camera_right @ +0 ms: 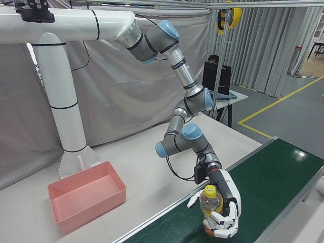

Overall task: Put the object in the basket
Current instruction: 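Lift the bottle off the conveyor and carry it toward the pink tray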

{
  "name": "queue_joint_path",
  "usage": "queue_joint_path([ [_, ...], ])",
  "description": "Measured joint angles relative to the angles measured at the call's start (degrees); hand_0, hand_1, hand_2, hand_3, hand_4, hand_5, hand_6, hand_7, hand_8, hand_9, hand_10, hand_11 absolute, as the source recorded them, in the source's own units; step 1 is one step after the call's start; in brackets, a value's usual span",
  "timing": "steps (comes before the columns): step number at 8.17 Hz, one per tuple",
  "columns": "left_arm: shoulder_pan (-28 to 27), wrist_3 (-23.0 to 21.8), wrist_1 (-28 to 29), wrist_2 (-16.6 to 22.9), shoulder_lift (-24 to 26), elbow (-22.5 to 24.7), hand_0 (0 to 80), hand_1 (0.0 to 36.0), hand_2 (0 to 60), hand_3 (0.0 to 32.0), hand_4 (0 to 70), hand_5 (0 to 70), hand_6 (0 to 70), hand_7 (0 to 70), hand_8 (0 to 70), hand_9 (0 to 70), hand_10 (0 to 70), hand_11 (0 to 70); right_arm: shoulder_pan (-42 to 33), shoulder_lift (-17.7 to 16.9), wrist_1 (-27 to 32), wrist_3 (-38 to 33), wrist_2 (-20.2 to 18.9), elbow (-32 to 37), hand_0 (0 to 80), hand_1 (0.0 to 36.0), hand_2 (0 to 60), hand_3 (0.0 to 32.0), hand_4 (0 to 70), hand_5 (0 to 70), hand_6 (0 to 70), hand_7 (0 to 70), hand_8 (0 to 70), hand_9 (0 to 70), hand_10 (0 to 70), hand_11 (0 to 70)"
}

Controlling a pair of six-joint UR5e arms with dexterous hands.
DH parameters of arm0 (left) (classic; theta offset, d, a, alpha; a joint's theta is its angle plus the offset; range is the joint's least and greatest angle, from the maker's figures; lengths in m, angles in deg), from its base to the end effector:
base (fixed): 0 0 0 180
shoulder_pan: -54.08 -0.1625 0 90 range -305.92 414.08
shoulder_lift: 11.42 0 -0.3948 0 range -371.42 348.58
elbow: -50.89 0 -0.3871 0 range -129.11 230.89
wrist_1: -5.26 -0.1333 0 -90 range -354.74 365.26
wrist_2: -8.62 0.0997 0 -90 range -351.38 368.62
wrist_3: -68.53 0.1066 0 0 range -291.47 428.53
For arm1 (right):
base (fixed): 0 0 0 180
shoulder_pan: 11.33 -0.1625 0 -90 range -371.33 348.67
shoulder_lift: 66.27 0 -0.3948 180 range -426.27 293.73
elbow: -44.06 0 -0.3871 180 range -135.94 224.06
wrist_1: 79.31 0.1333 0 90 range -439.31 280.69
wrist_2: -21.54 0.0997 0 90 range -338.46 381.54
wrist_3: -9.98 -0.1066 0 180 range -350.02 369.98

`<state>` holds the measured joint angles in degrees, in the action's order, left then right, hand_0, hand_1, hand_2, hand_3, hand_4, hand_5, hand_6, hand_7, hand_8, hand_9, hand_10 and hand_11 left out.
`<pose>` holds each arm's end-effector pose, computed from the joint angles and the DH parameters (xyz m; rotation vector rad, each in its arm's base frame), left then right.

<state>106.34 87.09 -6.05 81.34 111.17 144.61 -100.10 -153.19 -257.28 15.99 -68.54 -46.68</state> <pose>0.2729 -0.6221 0.3133 -0.1715 2.4157 -1.5268 0.1219 -0.5264 0.6193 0.0932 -2.2685 2.0455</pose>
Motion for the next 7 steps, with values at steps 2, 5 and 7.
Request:
queue_joint_path([
  [2,-0.1,0.0,-1.7,-0.8,0.1,1.8,80.0,36.0,60.0,0.0,70.0,70.0,70.0,70.0,70.0,70.0,70.0,70.0,0.0,0.0,0.0,0.0,0.0,0.0,0.0,0.0,0.0,0.0,0.0,0.0,0.0,0.0,0.0,0.0,0.0,0.0],
  [5,-3.7,-0.3,-5.6,0.5,-0.2,8.4,80.0,36.0,60.0,0.0,70.0,70.0,70.0,70.0,70.0,70.0,70.0,70.0,0.0,0.0,0.0,0.0,0.0,0.0,0.0,0.0,0.0,0.0,0.0,0.0,0.0,0.0,0.0,0.0,0.0,0.0],
  [7,-9.2,0.0,-10.1,5.0,0.0,14.3,80.0,36.0,60.0,0.0,70.0,70.0,70.0,70.0,70.0,70.0,70.0,70.0,0.0,0.0,0.0,0.0,0.1,0.0,0.0,0.0,0.0,0.0,0.0,0.0,0.0,0.0,0.0,0.0,0.0,0.0],
])
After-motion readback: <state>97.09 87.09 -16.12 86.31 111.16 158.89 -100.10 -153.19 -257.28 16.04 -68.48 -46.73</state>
